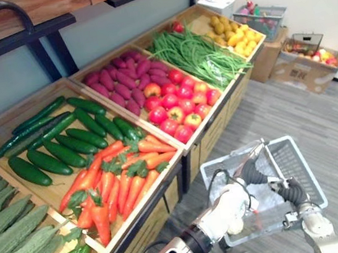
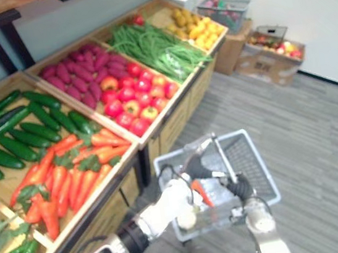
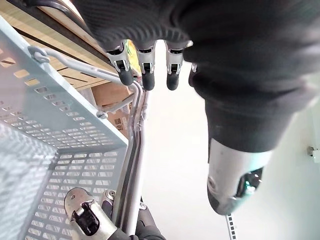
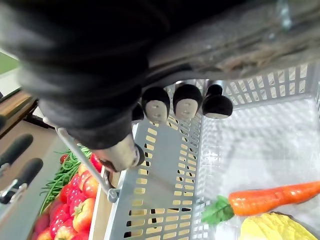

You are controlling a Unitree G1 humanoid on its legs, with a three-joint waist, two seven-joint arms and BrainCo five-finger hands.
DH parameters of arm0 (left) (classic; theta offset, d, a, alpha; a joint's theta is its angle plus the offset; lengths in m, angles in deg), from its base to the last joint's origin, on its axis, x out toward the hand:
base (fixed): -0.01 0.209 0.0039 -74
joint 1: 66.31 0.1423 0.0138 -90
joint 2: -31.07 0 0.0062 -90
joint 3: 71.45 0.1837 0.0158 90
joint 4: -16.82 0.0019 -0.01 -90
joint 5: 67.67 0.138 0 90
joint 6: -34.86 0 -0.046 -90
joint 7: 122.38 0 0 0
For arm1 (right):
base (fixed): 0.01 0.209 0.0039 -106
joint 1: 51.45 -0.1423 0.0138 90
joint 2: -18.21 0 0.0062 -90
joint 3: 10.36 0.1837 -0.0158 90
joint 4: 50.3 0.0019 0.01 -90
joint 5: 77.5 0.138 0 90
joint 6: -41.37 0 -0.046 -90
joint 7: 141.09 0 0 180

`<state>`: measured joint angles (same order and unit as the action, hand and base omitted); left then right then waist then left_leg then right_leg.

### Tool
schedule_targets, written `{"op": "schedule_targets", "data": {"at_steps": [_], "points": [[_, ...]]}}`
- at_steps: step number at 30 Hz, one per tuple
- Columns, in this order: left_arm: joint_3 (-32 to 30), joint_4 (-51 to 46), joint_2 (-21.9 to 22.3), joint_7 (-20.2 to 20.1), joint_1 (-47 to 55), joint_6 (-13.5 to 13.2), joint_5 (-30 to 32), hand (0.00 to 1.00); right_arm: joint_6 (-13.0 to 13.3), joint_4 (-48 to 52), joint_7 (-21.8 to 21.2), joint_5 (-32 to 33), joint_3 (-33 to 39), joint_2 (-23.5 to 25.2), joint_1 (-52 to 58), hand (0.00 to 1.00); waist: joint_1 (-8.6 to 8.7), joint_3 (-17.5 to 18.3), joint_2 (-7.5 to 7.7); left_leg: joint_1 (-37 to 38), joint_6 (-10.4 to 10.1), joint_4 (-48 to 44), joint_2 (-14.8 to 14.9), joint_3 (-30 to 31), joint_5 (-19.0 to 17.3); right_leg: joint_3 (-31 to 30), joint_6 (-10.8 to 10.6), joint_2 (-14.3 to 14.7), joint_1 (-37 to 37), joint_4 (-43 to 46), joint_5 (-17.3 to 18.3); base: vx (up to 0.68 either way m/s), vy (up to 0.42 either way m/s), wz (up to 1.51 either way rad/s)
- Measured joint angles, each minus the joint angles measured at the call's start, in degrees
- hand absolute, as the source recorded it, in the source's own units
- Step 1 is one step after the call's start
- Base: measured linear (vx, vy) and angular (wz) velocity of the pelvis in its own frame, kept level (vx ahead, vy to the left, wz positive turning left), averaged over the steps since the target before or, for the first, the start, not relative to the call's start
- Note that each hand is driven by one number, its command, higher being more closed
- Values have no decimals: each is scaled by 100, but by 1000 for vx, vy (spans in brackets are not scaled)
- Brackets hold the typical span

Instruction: Pick vegetable in the basket

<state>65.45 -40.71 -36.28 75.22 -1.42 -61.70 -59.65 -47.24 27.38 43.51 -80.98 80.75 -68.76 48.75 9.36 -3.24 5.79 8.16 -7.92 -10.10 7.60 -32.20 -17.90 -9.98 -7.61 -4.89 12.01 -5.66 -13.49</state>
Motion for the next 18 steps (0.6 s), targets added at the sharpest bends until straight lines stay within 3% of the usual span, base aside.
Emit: {"op": "schedule_targets", "data": {"at_steps": [8,12,15,18], "points": [[-3,-58,-16,-70,-1,3,173,0,7,-373,10,-2,19,0,-75,100,-2,17,15,-20,8,-6,-15,147,5,62,-16,-47,-26,0,-9,2,-2,5],[-65,-1193,-346,-282,12,-76,163,0,8,-605,11,-2,95,-1,-112,100,-35,49,17,-52,10,-11,-16,220,6,111,-34,-67,-55,14,-21,-8,-18,10],[-586,-2229,-840,-370,147,-328,78,0,10,-869,2,-9,279,-1,-108,100,-78,167,16,-84,21,-14,-8,344,13,188,-33,-83,-84,14,-21,0,-19,15],[-1509,-3054,-1297,-378,674,-499,-259,0,11,-1130,1,-13,573,-1,-86,100,-119,218,-3,-90,40,-16,-11,487,24,311,-32,-98,-167,11,-19,-17,-28,19]]}}
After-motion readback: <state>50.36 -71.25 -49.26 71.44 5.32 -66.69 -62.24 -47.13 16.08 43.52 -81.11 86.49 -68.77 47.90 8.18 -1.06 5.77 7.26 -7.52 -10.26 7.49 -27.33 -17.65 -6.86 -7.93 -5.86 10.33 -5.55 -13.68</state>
